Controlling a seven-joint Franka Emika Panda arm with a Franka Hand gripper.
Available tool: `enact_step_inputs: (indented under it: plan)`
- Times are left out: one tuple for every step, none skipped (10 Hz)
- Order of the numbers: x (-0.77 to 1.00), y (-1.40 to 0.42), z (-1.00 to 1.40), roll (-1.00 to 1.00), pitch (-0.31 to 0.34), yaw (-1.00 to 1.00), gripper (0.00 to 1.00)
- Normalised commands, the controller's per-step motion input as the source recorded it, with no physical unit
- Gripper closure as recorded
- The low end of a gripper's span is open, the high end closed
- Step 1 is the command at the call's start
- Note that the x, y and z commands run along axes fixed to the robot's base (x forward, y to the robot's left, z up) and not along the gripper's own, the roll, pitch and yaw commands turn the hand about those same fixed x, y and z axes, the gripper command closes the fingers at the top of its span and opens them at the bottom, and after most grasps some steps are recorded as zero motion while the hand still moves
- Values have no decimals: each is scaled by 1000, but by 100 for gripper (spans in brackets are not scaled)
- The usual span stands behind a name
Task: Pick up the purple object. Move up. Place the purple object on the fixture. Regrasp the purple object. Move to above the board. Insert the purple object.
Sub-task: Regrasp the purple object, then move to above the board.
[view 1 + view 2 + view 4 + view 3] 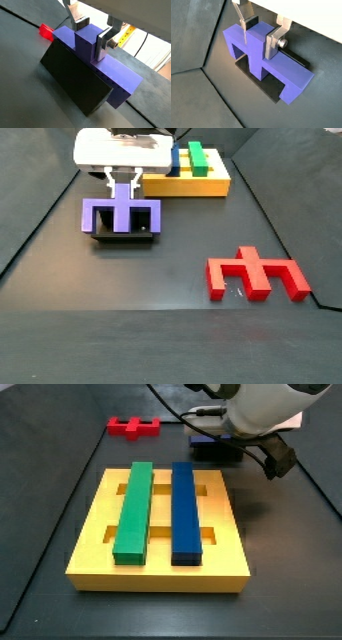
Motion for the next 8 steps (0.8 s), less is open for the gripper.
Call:
enact_step_inputs:
  plan:
    - [0, 0, 0, 0, 0, 0, 100]
    - [0, 0, 0, 0, 0, 0, 100]
    - [0, 0, 1400, 0, 0, 0, 100]
    - [19, -26, 1400, -19, -30, -50, 100]
    - [-10, -3, 1400, -78, -14, -59, 100]
    - [-3, 1, 1400, -62, 5, -57, 100]
    - [3, -14, 1400, -46, 42, -46, 100]
    - [-2, -17, 1400, -13, 60, -36, 100]
